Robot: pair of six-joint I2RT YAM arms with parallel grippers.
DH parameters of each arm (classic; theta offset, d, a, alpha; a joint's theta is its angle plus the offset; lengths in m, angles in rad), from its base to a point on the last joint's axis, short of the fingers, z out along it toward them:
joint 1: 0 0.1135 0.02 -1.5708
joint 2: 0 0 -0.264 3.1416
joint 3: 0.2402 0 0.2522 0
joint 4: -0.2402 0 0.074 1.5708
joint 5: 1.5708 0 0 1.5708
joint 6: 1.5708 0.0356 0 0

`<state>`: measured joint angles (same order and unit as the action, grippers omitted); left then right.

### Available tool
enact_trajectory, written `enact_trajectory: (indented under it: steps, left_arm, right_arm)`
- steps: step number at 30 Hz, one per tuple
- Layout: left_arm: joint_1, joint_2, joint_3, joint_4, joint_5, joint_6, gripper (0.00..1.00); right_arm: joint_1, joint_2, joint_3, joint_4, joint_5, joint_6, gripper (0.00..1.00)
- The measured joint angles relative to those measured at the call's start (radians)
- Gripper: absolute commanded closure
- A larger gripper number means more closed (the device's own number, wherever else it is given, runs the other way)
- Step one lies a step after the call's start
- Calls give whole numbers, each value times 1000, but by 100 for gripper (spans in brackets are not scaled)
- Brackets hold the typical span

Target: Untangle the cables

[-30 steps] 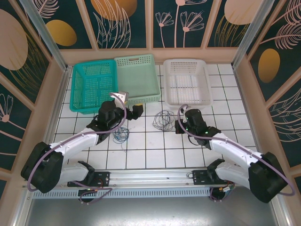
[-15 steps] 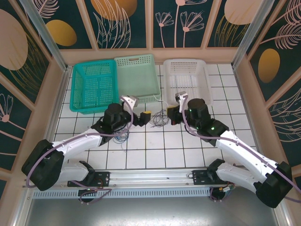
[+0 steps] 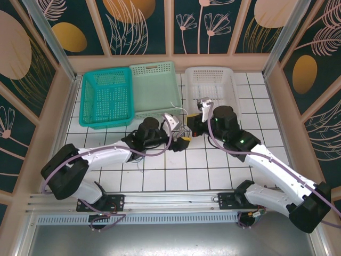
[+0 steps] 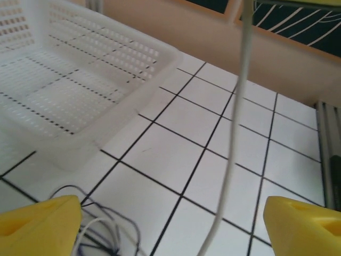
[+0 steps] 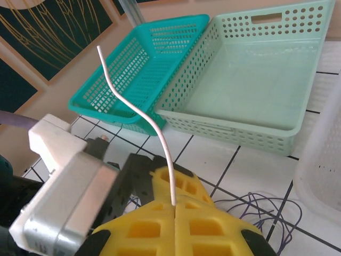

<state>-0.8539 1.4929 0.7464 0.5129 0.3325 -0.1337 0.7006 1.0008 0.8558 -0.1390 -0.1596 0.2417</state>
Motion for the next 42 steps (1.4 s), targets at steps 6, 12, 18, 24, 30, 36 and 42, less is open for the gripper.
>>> enact_trajectory:
  steps: [6,12,18,24,30,36,42]
  left_arm:
    - [-12,32,24,1,-31,-7,95]
    - [-12,21,24,6,-126,-24,100]
    - [-12,-39,26,6,-211,-58,100]
    - [-12,-59,63,-8,-261,-111,100]
    - [-12,-59,103,-25,-272,-159,100]
    - [-12,-59,140,-46,-262,-200,100]
    - [-12,-60,175,-47,-234,-221,100]
  right_arm:
    - [0,3,0,0,11,5,76]
    - [-11,5,1,-53,161,51,33]
    - [-34,-35,-117,-37,254,79,28]
    - [-33,-101,-322,49,232,59,27]
    - [-10,-101,-458,247,184,71,22]
    - [67,34,-510,481,169,133,19]
    - [116,222,-453,586,194,130,16]
